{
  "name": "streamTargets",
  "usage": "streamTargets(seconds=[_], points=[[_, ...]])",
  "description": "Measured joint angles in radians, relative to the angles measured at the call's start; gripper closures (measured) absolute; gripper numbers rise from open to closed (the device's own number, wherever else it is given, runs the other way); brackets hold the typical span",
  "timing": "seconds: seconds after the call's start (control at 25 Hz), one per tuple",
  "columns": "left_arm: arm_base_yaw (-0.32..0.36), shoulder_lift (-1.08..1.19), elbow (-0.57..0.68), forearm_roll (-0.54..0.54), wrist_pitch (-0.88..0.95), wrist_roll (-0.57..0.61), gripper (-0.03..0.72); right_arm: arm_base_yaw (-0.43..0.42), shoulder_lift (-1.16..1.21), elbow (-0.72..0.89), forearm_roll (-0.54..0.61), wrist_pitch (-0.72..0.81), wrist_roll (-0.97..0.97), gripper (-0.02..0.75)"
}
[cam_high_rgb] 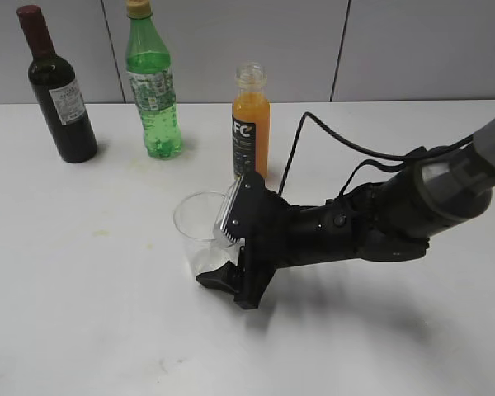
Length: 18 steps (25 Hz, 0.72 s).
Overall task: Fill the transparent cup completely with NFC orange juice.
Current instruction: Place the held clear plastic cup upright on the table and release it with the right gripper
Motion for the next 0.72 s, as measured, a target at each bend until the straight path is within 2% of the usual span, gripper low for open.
streamTargets(seconds=[0.2,0.28,0.48,0.6,0.72], points=[[0.000,0.000,0.000,0.000,0.000,0.000,0.167,0.000,-0.083,0.000,-0.010,0.200,0.074,0.081],[0.000,0.000,0.000,0.000,0.000,0.000,0.167,0.000,-0.119,0.000,-0.067,0.244,0.126,0.081],[0.000,0.000,0.000,0.000,0.000,0.000,0.167,0.000,-0.211,0.002,-0.340,0.284,0.414,0.087],[0.000,0.000,0.000,0.000,0.000,0.000,0.167,0.000,-0.281,0.023,-0.587,0.308,0.618,0.095],[0.000,0.000,0.000,0.000,0.000,0.000,0.167,-0.008,-0.351,0.064,-0.779,0.343,0.776,0.104]])
